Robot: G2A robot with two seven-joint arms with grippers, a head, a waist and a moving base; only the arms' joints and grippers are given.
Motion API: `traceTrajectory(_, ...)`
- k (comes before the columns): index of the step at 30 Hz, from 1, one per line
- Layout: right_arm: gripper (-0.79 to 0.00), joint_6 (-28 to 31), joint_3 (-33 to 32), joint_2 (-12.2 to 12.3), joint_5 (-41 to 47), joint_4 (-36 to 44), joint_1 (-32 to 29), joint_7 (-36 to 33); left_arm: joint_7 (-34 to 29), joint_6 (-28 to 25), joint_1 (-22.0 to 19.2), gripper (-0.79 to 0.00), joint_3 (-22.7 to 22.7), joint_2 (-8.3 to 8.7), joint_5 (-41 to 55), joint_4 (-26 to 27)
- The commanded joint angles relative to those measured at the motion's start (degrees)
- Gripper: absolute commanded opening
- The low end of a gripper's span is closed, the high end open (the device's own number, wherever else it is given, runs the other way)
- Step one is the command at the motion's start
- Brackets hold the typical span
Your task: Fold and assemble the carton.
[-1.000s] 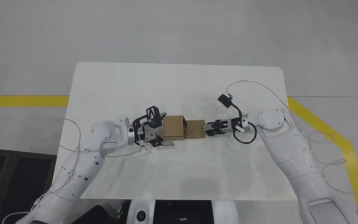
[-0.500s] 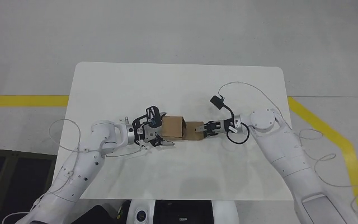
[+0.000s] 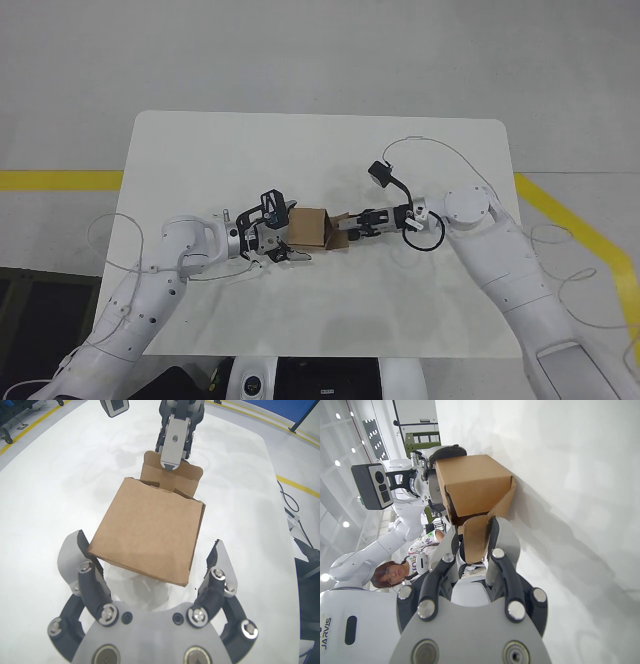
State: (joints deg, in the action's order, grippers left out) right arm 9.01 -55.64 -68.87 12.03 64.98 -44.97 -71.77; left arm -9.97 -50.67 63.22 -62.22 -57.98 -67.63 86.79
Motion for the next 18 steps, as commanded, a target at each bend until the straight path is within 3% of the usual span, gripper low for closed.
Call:
traceTrajectory(1,-0.539,-0.2,0.4,-0.2,0.8,0.0,0.1,0.1,0.0,0.0,0.0,0.000,0.0,0.00,0.0,0.0)
traceTrajectory(10,-0.486,0.2,1.1,-0.8,5.2,-0.3,0.1,0.6,0.0,0.0,0.0,0.000,-0.1,0.04,-0.1,-0.2)
traceTrajectory(18,-0.585,1.4,1.7,-1.2,8.2,-1.0,-0.5,1.0,0.2,-0.1,0.0,0.000,-0.1,0.06,-0.5,-0.2)
